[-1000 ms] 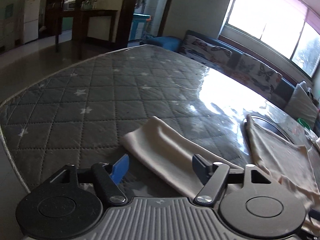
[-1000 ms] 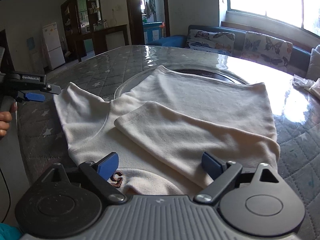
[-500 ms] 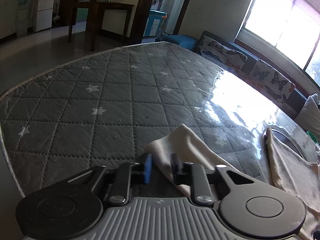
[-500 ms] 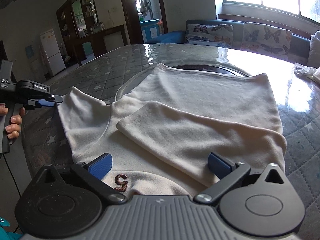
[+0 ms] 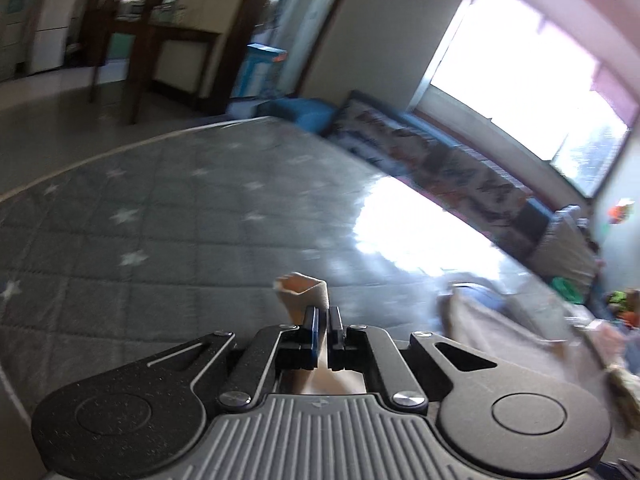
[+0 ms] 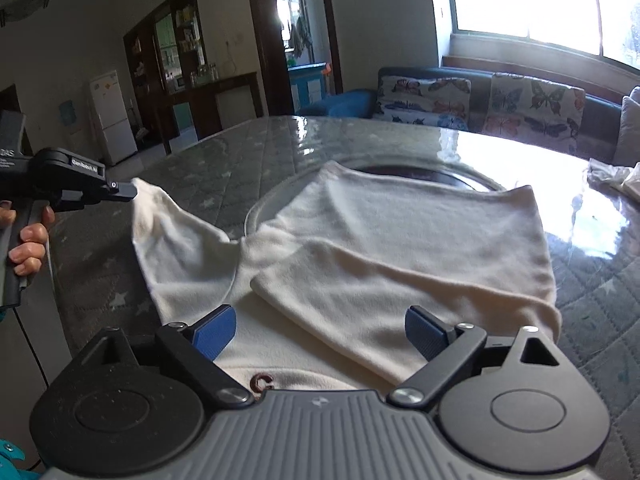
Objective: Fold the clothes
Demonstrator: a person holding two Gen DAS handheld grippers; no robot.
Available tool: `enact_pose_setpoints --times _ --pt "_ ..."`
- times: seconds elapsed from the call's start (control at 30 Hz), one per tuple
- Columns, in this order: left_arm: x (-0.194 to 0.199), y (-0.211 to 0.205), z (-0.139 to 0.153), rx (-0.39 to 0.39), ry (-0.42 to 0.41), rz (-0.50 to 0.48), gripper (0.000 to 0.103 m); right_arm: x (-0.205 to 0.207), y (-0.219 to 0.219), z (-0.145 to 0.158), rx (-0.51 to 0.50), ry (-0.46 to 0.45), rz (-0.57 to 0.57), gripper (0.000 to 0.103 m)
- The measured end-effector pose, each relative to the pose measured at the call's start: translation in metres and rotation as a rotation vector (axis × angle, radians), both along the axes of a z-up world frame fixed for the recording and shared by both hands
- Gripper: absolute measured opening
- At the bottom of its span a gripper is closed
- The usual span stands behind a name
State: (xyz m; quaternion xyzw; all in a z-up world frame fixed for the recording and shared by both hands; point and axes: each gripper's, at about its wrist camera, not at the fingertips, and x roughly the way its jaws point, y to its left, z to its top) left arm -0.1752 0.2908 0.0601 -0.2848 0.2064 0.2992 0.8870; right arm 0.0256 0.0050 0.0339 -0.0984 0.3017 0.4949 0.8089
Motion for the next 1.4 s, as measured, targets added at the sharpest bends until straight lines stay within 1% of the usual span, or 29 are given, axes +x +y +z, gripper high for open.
enact_pose_setpoints --times 0.13,0.27,0.4,0.5,0.53,0.63,0.73,0.77,0.9,1.03,1.13,1.3,1.33,1.37,1.4 --pt "0.016 -0.033 0.021 0.022 -0.042 -0.136 0.004 0.002 -0.009 0.006 0.023 -0.005 -0.021 0.093" --pt "0.035 -0.075 0.039 0.033 -0.089 -0.288 0.002 0.005 -0.021 0.008 0.036 -0.009 -0.049 0.093" --pt "0.064 -0.116 0.046 0.038 -0.118 -0.433 0.002 0.010 -0.037 0.009 0.051 -0.006 -0.086 0.093" --pt "0.084 -0.130 0.047 0.036 -0.112 -0.490 0.002 0.014 -0.052 0.010 0.068 0.014 -0.116 0.091" --pt "0.089 -0.133 0.048 0.044 -0.104 -0.496 0.002 0.014 -0.055 0.010 0.073 0.019 -0.119 0.091" --pt "0.086 -0.130 0.040 0.111 -0.045 -0.477 0.004 0.015 -0.061 0.012 0.078 0.015 -0.121 0.091" --pt "0.070 -0.118 0.019 0.164 0.046 -0.434 0.009 0.017 -0.061 0.010 0.080 0.021 -0.116 0.091" --pt "0.069 -0.112 0.010 0.174 0.080 -0.422 0.012 0.018 -0.061 0.009 0.080 0.027 -0.114 0.091" --pt "0.067 -0.097 -0.019 0.231 0.201 -0.372 0.018 0.018 -0.054 0.005 0.073 0.040 -0.105 0.091" --pt "0.076 -0.089 -0.037 0.281 0.267 -0.344 0.030 0.017 -0.048 0.002 0.064 0.046 -0.097 0.091" --pt "0.084 -0.087 -0.043 0.314 0.285 -0.358 0.043 0.016 -0.044 0.000 0.056 0.050 -0.091 0.091" --pt "0.093 -0.082 -0.056 0.338 0.312 -0.384 0.043 0.017 -0.040 -0.002 0.045 0.055 -0.092 0.091" --pt "0.094 -0.081 -0.058 0.338 0.318 -0.388 0.040 0.017 -0.040 -0.002 0.043 0.056 -0.092 0.091" --pt "0.094 -0.079 -0.059 0.334 0.316 -0.394 0.032 0.016 -0.039 -0.002 0.041 0.056 -0.092 0.091" --pt "0.094 -0.078 -0.059 0.329 0.309 -0.400 0.028 0.016 -0.039 -0.003 0.040 0.056 -0.092 0.091"
